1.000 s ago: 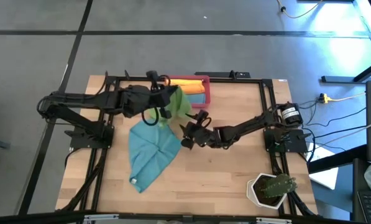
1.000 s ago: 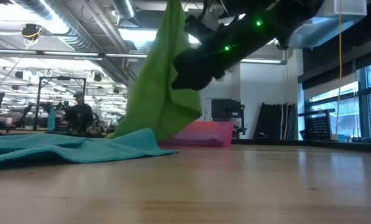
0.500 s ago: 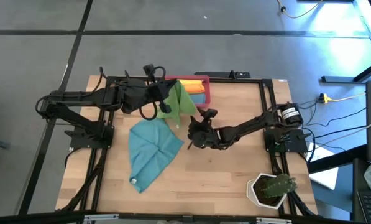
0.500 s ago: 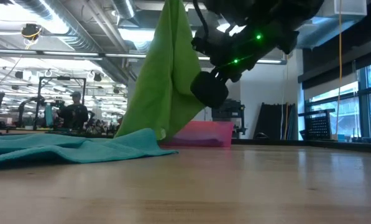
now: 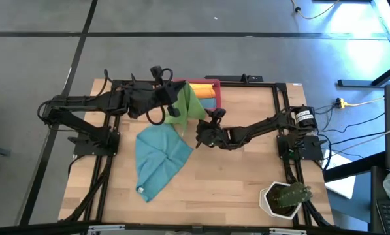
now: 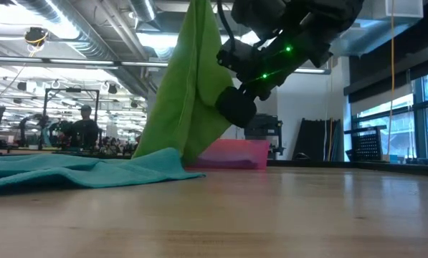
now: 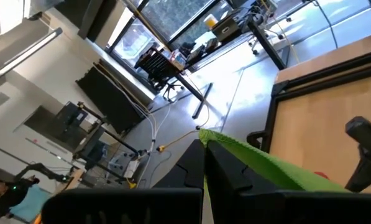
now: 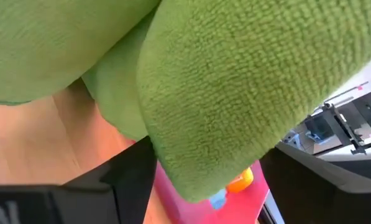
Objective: Roll microfiber towels into tight, uniform cylinder then place into a basket
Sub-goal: Fold the green microfiber towel
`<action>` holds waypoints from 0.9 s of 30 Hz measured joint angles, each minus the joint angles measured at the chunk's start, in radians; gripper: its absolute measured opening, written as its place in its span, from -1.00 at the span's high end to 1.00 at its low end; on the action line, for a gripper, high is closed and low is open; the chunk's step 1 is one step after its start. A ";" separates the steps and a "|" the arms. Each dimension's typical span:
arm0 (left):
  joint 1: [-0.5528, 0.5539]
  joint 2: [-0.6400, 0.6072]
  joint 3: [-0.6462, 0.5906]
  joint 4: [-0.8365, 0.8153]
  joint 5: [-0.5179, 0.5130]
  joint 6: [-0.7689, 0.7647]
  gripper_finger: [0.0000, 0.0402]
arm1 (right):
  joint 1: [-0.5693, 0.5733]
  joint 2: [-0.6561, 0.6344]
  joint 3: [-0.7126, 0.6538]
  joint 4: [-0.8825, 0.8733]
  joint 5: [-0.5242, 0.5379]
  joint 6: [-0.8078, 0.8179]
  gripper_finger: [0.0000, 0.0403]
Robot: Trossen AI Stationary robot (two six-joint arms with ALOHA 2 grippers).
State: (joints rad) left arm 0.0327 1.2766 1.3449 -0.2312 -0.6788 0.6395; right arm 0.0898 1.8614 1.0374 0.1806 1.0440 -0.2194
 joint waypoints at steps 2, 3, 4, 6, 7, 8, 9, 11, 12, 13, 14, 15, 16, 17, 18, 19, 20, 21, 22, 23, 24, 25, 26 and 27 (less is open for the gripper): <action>0.006 0.000 0.000 -0.001 0.000 -0.001 1.00 | 0.001 0.000 0.000 0.017 0.033 0.001 -0.29; 0.008 0.000 0.000 -0.004 0.000 -0.002 1.00 | 0.004 0.000 0.000 0.028 0.055 0.000 -0.26; 0.009 0.000 0.000 -0.009 0.000 -0.005 1.00 | 0.008 0.000 0.000 0.041 0.075 -0.006 -0.23; 0.009 0.000 0.000 -0.022 0.000 -0.015 1.00 | 0.019 0.000 0.000 0.085 0.107 -0.050 -0.16; 0.009 0.000 0.000 -0.026 0.000 -0.024 1.00 | 0.028 0.000 0.000 0.113 0.112 -0.071 -0.13; 0.009 0.000 0.000 -0.029 0.000 -0.030 1.00 | 0.038 0.000 0.000 0.138 0.114 -0.094 -0.11; 0.009 0.000 0.000 -0.033 0.000 -0.033 1.00 | 0.049 0.000 0.000 0.158 0.114 -0.116 -0.09; 0.009 0.000 0.000 -0.048 0.000 -0.042 1.00 | 0.071 0.000 0.000 0.197 0.114 -0.156 -0.06; 0.009 0.000 0.000 -0.060 0.000 -0.053 1.00 | 0.083 0.000 0.000 0.214 0.114 -0.174 -0.05; 0.009 0.000 0.000 -0.076 0.000 -0.061 1.00 | 0.095 0.000 0.000 0.223 0.114 -0.182 -0.05; 0.013 0.000 0.000 -0.093 0.000 -0.069 1.00 | 0.107 0.000 0.000 0.224 0.114 -0.183 -0.05; 0.017 0.000 0.000 -0.112 0.000 -0.081 1.00 | 0.117 0.000 0.000 0.224 0.115 -0.183 -0.05; 0.021 0.000 0.000 -0.131 0.000 -0.092 1.00 | 0.127 0.000 0.000 0.224 0.115 -0.182 -0.04; 0.025 0.000 0.000 -0.150 0.000 -0.108 1.00 | 0.137 0.000 0.000 0.226 0.115 -0.181 -0.04; 0.029 0.000 0.000 -0.165 0.000 -0.120 1.00 | 0.145 0.000 0.000 0.227 0.115 -0.180 -0.04; 0.034 0.000 0.000 -0.180 0.000 -0.134 1.00 | 0.152 0.000 0.000 0.228 0.115 -0.180 -0.04; 0.038 0.000 0.000 -0.195 0.000 -0.143 1.00 | 0.158 0.000 0.000 0.232 0.123 -0.180 -0.04; 0.040 0.000 0.000 -0.208 0.000 -0.155 1.00 | 0.162 0.000 0.000 0.239 0.140 -0.181 -0.04; 0.042 0.000 0.000 -0.218 0.000 -0.164 1.00 | 0.165 0.000 0.000 0.247 0.160 -0.182 -0.04; 0.042 0.000 0.000 -0.227 0.000 -0.168 1.00 | 0.166 0.000 0.000 0.250 0.179 -0.183 -0.04; 0.042 0.000 0.000 -0.238 0.000 -0.173 1.00 | 0.166 0.000 0.000 0.251 0.197 -0.183 -0.04; 0.041 0.000 0.000 -0.249 0.000 -0.181 1.00 | 0.165 -0.002 0.000 0.249 0.215 -0.183 -0.04; 0.041 0.000 0.000 -0.258 0.000 -0.188 1.00 | 0.165 -0.004 0.000 0.247 0.227 -0.183 -0.04; 0.041 0.000 0.000 -0.267 0.000 -0.193 1.00 | 0.165 -0.007 0.000 0.250 0.233 -0.183 -0.04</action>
State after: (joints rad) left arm 0.0738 1.2762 1.3445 -0.4984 -0.6786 0.4465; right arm 0.2544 1.8546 1.0374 0.4307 1.2774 -0.4019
